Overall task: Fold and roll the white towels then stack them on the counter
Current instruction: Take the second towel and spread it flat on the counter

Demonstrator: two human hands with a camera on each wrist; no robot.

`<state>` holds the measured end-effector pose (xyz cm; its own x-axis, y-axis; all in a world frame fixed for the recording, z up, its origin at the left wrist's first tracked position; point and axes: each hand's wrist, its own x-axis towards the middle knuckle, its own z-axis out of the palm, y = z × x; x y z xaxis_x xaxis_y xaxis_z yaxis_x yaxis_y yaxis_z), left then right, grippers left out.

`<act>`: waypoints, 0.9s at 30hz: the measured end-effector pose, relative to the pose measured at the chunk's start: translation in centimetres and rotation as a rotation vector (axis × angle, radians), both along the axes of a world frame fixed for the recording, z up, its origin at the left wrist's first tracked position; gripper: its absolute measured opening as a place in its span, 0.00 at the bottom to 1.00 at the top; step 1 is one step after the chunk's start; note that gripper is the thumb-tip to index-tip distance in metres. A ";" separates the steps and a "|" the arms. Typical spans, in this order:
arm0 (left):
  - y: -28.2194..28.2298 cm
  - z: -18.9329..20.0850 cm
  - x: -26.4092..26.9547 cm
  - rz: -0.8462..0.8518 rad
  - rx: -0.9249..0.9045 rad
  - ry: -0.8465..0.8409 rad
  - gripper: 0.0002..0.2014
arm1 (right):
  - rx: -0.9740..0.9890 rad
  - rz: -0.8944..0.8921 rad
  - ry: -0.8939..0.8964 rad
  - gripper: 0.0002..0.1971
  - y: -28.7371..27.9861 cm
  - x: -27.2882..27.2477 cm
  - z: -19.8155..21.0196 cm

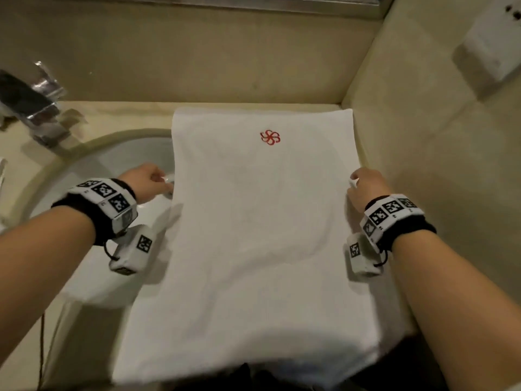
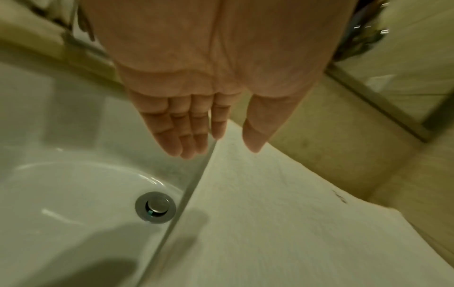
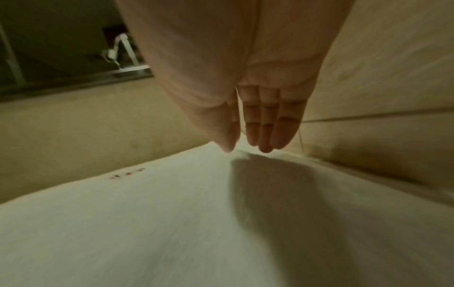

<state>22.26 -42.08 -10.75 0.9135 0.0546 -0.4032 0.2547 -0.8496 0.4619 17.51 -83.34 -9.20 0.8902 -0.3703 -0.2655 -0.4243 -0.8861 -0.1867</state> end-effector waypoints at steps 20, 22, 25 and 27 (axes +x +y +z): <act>2.4 -4.3 8.4 0.433 -0.515 0.081 0.14 | 0.015 -0.004 0.056 0.06 -1.8 12.3 -3.6; 1.7 -4.2 8.8 0.404 -0.522 0.078 0.14 | -0.015 -0.013 0.055 0.07 -2.4 12.1 -3.6; 1.0 -4.0 9.6 0.376 -0.523 0.073 0.16 | -0.028 -0.021 0.095 0.08 -2.5 12.5 -3.3; 0.8 -4.0 9.7 0.370 -0.513 0.063 0.16 | -0.019 -0.034 0.091 0.08 -2.2 12.5 -3.0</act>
